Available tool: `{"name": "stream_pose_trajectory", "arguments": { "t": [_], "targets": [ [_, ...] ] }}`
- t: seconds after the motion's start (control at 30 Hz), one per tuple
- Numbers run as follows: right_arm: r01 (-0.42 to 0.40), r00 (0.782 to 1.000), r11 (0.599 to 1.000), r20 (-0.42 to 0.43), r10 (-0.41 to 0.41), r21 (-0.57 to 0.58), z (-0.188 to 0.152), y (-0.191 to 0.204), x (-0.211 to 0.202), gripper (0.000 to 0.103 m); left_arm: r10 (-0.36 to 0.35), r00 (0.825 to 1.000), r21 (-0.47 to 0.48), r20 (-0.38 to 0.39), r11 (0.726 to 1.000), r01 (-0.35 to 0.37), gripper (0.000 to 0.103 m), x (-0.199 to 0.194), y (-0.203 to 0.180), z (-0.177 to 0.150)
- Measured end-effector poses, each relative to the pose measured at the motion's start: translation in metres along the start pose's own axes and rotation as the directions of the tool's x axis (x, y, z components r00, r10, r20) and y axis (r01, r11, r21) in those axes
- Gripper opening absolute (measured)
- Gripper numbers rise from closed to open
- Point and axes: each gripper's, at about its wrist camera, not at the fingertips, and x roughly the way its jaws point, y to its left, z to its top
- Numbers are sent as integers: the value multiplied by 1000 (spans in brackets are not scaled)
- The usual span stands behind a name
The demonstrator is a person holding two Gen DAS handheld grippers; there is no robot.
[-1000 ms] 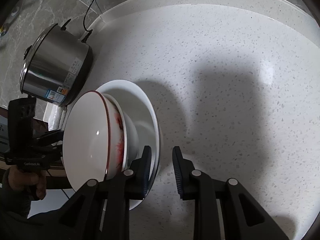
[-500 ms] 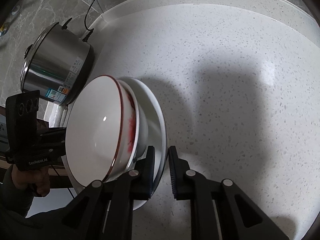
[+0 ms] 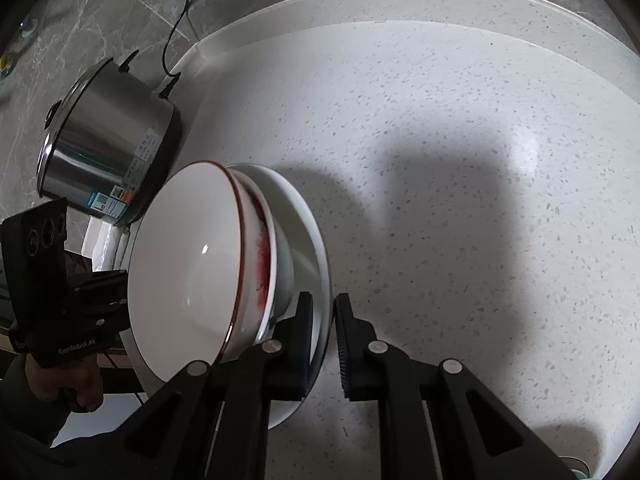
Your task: Organize plates and bowls
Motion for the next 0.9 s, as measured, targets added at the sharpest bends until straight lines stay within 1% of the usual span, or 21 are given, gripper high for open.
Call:
{"name": "stream_pose_trajectory", "arguments": {
  "t": [0.2,0.37,0.5,0.73,0.9],
  "targets": [
    [9,1000,1000,-5,-9,8,0,-2,-2,13,2,1000,-1,-12,1000,-2,12,2,-6,0],
    [14,1000,999,-10,-14,41,0,-1,-7,12,-13,1000,-19,-22,1000,13,12,-4,-5,5],
    [23,1000,997,-10,-22,69,-1,-4,-14,12,-16,999,-8,-34,1000,16,12,-10,-12,11],
    [43,999,991,10,-45,124,-9,-9,-42,12,-40,998,39,-47,998,42,12,-22,-38,23],
    [63,996,981,54,-74,184,-22,-17,-74,12,-73,996,115,-53,990,78,13,-32,-70,35]
  ]
}}
